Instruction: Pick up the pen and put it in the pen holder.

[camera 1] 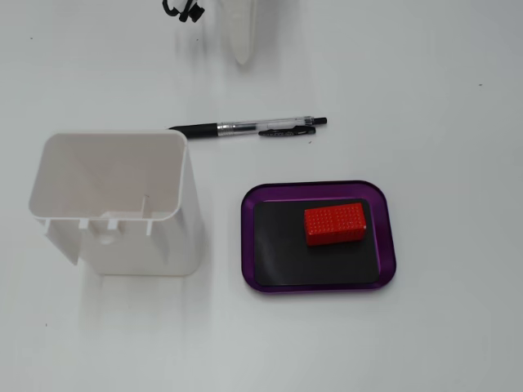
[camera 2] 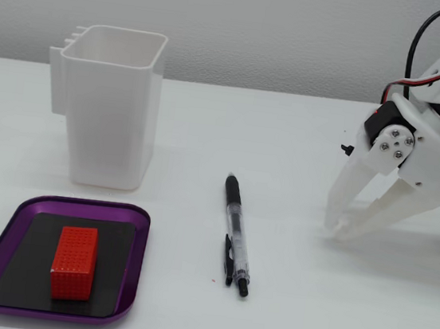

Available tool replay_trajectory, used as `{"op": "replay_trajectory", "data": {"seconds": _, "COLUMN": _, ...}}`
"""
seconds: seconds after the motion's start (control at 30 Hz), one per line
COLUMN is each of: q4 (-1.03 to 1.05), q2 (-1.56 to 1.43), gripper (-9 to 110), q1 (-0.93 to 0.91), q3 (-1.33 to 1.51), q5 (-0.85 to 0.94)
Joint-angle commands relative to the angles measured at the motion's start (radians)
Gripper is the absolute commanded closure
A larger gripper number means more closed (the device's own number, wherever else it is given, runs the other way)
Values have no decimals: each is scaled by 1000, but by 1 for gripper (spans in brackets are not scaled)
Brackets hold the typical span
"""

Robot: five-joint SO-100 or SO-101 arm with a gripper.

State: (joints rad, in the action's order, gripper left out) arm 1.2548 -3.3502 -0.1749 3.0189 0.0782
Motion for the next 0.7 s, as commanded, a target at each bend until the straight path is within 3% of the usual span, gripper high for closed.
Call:
{"op": "replay_trajectory", "data": {"seconds": 0.0, "q4": -9, "q2": -74, "gripper": 102, "q1": 37, "q3": 6, "q5": -2}}
{"op": "replay_trajectory", "data": {"seconds": 0.37, "q4": -18, "q2": -74, "gripper": 101, "q1": 25, "q3": -8, "q5": 17}}
{"op": "replay_trajectory", "data": {"seconds": 0.53, "q4": -110, "q2": -54, "gripper": 97, "q1": 29, "q3": -112, "q5": 221}}
{"op": "replay_trajectory", "data": {"seconds": 0.67, "q4": -101, "q2": 91, "gripper": 94, "q1": 34, "q3": -284, "q5": 232}}
